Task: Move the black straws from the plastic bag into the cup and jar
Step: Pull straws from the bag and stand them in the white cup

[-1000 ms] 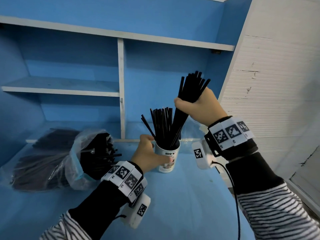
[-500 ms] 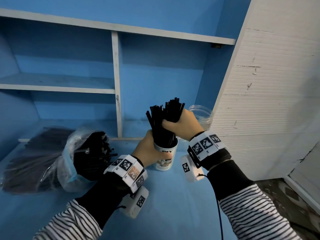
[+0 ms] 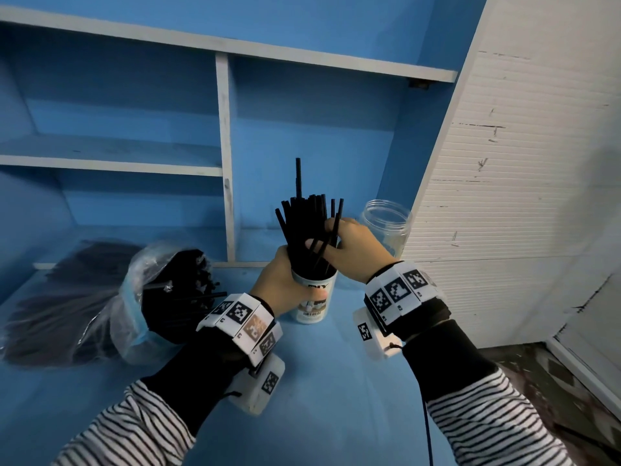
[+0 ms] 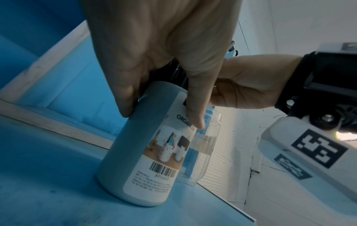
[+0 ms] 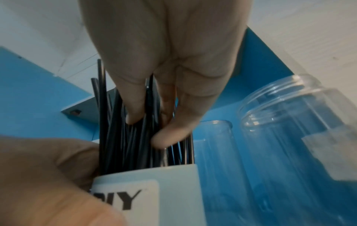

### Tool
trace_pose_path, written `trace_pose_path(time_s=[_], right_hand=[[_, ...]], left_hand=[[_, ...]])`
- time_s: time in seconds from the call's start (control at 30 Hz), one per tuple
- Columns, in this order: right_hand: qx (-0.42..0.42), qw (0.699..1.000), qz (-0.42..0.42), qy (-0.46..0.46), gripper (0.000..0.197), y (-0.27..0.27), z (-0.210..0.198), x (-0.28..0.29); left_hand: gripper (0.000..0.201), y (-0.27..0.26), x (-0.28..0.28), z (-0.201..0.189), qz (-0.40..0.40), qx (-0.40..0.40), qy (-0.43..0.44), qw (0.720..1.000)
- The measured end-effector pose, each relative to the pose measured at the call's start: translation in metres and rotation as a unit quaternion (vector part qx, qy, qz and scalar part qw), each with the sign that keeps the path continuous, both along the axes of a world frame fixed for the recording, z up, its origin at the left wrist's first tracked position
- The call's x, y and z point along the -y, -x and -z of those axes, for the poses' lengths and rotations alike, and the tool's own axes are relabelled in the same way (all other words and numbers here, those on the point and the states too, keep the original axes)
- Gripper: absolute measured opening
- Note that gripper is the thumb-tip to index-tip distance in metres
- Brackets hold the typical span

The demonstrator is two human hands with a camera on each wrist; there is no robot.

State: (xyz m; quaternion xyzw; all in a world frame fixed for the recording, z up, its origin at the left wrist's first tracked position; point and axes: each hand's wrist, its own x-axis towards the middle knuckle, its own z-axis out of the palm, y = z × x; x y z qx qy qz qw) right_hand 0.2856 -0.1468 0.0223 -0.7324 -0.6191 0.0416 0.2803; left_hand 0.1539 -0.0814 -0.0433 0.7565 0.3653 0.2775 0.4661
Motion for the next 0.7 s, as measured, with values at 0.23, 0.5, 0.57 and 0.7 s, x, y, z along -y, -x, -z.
trace_pose_path(time_s=[0.23,0.5,0.57,0.7], right_hand=[[-0.206,0.978,0.006,-0.031,0.037,0.011,-0.016,0.008],[-0.177,0.966,0.009,-0.19,0.022,0.015,-0.031,0.003],[-0.147,0.962,-0.046,-0.225,0.035,0.024,-0.041,0.002],[-0.026,0.982,-0.13,-0.138,0.045,0.034,-0.05,-0.003]], left_hand=[[0.082,0.001,-0.003,0.002,0.002,-0.007,0.0,1.0],[0.084,0.004,-0.002,0.002,0.009,-0.011,0.002,1.0],[0.081,0.004,-0.001,0.002,0.011,-0.003,0.015,1.0],[0.075,0.004,0.0,0.0,0.008,-0.002,0.027,1.0]])
